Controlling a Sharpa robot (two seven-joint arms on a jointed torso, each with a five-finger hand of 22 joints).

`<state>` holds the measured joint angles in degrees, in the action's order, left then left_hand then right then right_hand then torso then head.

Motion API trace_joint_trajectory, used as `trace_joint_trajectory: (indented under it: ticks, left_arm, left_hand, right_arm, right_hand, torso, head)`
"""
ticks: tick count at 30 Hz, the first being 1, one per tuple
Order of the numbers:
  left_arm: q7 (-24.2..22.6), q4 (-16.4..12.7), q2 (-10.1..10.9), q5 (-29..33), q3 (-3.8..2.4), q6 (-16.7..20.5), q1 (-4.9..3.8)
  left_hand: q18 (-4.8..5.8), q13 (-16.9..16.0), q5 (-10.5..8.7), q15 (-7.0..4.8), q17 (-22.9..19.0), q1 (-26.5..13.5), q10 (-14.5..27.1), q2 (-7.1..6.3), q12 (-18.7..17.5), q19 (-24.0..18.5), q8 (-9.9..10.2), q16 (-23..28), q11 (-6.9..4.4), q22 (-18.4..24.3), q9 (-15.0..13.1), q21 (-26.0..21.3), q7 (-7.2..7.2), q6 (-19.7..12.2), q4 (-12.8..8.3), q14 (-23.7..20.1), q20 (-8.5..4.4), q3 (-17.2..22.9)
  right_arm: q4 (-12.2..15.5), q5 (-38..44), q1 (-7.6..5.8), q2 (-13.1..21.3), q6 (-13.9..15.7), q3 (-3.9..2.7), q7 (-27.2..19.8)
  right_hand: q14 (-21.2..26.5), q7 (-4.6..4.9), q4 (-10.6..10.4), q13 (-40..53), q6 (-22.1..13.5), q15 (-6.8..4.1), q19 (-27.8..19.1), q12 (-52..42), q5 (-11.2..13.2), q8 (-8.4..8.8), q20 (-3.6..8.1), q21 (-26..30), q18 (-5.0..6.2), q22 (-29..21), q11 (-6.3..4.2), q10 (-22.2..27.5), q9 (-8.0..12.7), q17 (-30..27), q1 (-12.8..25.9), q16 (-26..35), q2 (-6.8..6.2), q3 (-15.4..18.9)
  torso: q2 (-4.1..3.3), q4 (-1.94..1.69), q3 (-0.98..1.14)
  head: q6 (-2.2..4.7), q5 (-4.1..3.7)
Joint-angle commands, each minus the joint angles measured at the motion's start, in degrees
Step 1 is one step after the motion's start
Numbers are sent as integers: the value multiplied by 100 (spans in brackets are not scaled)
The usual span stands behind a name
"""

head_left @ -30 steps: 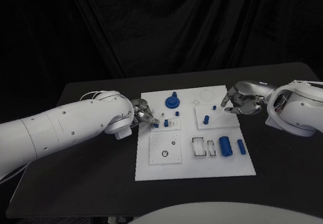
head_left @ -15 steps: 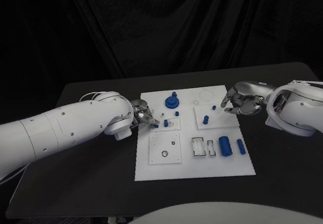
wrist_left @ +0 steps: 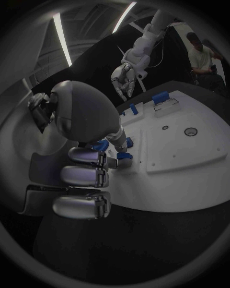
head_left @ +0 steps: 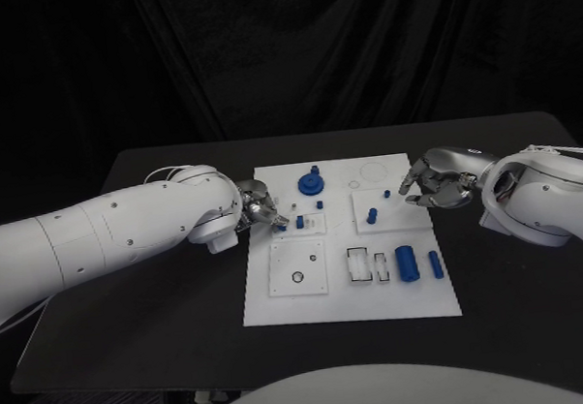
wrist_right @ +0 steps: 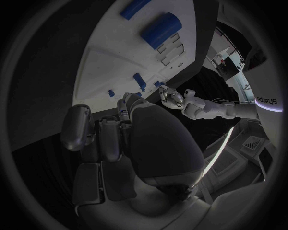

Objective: Assemble the parts on the task board

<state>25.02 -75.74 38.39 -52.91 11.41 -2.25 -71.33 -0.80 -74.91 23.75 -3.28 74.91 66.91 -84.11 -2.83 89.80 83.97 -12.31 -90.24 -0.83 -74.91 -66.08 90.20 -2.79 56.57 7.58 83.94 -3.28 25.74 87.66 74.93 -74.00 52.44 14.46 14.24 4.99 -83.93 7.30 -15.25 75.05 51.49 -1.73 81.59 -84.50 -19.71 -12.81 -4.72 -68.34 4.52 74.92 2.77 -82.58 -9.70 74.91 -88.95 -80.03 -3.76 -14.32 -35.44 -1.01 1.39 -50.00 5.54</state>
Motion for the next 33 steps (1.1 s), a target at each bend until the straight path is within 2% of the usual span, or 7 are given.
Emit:
trace_joint_trajectory:
  ticks: [1, 3, 6, 9, 14, 25, 33]
  left_arm:
    - [170, 20, -21, 19, 68, -322, 102]
    - [173, 28, -23, 19, 68, -322, 103]
    - [172, 40, -24, 19, 68, -320, 104]
    - [153, 49, -23, 19, 68, -309, 105]
    - [109, 55, -19, 19, 68, -252, 107]
    - [-56, -23, 54, 19, 68, 88, 110]
    - [-208, -192, 179, 19, 67, 466, 110]
  left_hand:
    - [80, -1509, -31, -20, 1507, -19, -589, 33, 20, 603, -17, 25, -19, -1509, -14, -20, 5, -20, -8, 605, -47, 36]
    - [80, -1509, -177, -8, 1489, -88, -589, 47, 20, 603, 10, 30, -4, -1509, -12, -20, -12, -61, 30, 596, -38, 21]
    - [80, -1509, -711, 18, 1478, -226, -589, 95, 20, 603, 61, 33, 24, -1509, 13, -20, -37, -94, 132, 591, -12, -81]
    - [80, -1509, -823, 25, 1471, -256, -589, 109, 20, 603, 79, 36, 30, -1509, 24, -20, -45, -102, 158, 587, -5, -115]
    - [80, -1509, 478, 21, 1474, -12, -589, 73, 20, 603, 71, 35, 32, -1509, -29, -20, -62, -107, -131, 589, -8, 265]
    - [80, -1509, 1082, 24, 1498, -67, -589, -48, 20, 603, -59, 27, 28, -1509, -201, -20, -62, -38, -382, 600, -1, 657]
    - [80, -1509, 1233, 14, 1509, -124, -589, -99, 20, 603, -124, 24, 18, -1509, -276, -20, -53, 1, -466, 606, -9, 761]
  right_arm:
    - [3, 8, 15, -1, -65, -4, 116]
    - [2, 8, 15, -3, -71, -4, 120]
    - [0, 8, 15, -6, -83, -4, 127]
    - [-3, 8, 15, -9, -95, -4, 135]
    - [-7, 8, 16, -10, -110, -4, 144]
    - [-14, 8, 18, -1, -126, -4, 149]
    - [-20, 8, 21, 10, -145, -4, 157]
  right_hand:
    - [-267, 23, -1, 659, -3, 30, -36, 34, -25, 25, 6, 16, 32, 777, -6, 46, 9, 519, 3, 19, 62, -47]
    - [-265, 23, 0, 654, -3, 30, -38, 37, -25, 25, 6, 21, 33, 776, -6, 50, 9, 515, 4, 23, 63, -48]
    - [-262, 23, 0, 645, -3, 30, -43, 44, -25, 25, 6, 34, 35, 771, -6, 59, 10, 506, 4, 32, 63, -49]
    - [-256, 24, 1, 636, -2, 30, -51, 51, -25, 25, 5, 55, 40, 764, -6, 68, 10, 493, 5, 46, 64, -51]
    - [-251, 24, 2, 627, -1, 30, -58, 58, -25, 25, 5, 72, 43, 759, -6, 75, 11, 482, 7, 58, 64, -53]
    - [-248, 24, 3, 623, -2, 30, -64, 61, -25, 25, 5, 87, 46, 754, -5, 79, 12, 475, 8, 66, 64, -54]
    - [-241, 25, 7, 609, -4, 31, -72, 73, -26, 26, 4, 111, 50, 746, -5, 92, 15, 460, 10, 83, 63, -58]
  torso:
    - [1, -1, -2]
    - [1, 0, -3]
    - [1, -3, -3]
    - [2, 1, -3]
    - [4, 4, -1]
    - [4, 1, -2]
    - [3, -1, -5]
  head:
    - [0, 1]
    - [0, 6]
    - [0, 4]
    - [0, 6]
    - [0, 12]
    - [0, -4]
    - [0, -24]
